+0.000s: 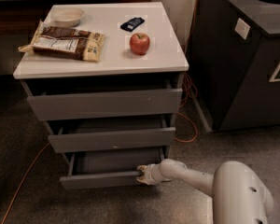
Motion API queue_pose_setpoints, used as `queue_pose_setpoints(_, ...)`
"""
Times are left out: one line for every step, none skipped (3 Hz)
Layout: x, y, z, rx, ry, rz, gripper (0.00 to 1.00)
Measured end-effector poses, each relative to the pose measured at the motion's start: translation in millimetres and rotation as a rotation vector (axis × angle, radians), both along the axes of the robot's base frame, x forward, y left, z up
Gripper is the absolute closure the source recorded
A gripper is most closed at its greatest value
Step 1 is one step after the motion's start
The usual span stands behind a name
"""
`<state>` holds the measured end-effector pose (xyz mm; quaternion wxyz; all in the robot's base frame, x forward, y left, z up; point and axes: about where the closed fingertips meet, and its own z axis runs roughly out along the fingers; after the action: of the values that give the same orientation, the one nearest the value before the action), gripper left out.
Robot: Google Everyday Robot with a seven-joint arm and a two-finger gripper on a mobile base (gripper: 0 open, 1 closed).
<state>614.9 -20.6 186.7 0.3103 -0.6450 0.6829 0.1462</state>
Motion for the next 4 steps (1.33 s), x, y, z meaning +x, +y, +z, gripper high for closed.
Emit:
queue_pose_setpoints(0,-1,0,0.000,0.000,0.000,1.00)
queue_pose_setpoints(-27,2,1,0.005,0.023,-0.005,0.80)
queue_pose_setpoints(-27,2,2,0.005,0.023,-0.005,0.49)
queue_pose_setpoints(-27,2,2,0.005,0.023,-0.005,0.26)
